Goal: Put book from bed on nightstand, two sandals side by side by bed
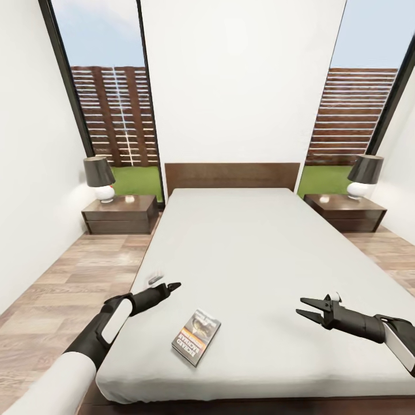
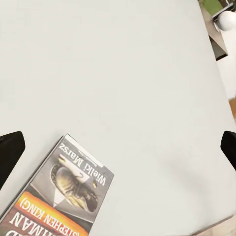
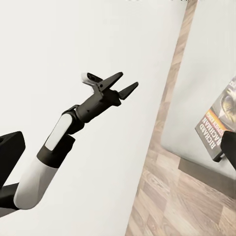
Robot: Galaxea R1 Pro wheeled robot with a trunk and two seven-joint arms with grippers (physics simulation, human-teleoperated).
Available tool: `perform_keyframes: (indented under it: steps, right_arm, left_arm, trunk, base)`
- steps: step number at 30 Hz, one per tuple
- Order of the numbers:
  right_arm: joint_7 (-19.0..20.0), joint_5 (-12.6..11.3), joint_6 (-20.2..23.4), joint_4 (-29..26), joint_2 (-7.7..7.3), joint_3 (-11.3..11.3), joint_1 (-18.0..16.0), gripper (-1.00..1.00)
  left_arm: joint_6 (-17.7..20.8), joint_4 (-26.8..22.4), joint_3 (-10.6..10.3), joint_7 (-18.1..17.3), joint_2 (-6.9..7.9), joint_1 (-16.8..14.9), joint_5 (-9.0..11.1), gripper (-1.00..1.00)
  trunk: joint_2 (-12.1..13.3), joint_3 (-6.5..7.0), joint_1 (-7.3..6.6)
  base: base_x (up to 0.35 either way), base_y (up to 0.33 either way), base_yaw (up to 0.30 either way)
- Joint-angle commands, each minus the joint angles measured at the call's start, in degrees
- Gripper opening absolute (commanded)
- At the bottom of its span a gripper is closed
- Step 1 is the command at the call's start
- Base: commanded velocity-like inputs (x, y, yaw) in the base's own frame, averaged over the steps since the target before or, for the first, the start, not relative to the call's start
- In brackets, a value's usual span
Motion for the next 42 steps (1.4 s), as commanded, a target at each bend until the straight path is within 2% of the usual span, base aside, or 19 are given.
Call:
perform_keyframes:
  steps: [1,8,23,42]
  right_arm:
    - [0.06,-0.40,0.50,0.02,-0.07,0.27,-0.05,1.00]
    - [0.06,-0.40,0.50,-0.01,-0.07,0.27,-0.07,1.00]
    - [0.06,-0.40,0.49,-0.01,0.02,0.27,-0.03,1.00]
    - [0.21,-0.40,0.50,-0.08,0.02,0.27,-0.05,1.00]
  left_arm:
    - [0.15,-0.02,0.19,0.02,0.04,-0.04,0.37,1.00]
    - [0.06,0.06,0.79,0.11,0.01,-0.04,0.53,1.00]
    - [-0.02,0.06,0.81,0.03,-0.41,-0.04,0.72,1.00]
    - [-0.03,0.06,0.81,0.03,-0.41,-0.04,0.72,1.00]
  trunk:
    - [-0.03,-0.06,0.01]
    - [-0.03,-0.06,0.01]
    - [-0.03,-0.06,0.01]
    - [-7.65,-3.47,4.18]
  base:
    - [0.143,-0.127,0.000]
    - [0.144,-0.129,0.000]
    - [0.007,-0.007,0.000]
    - [0.000,0.000,0.000]
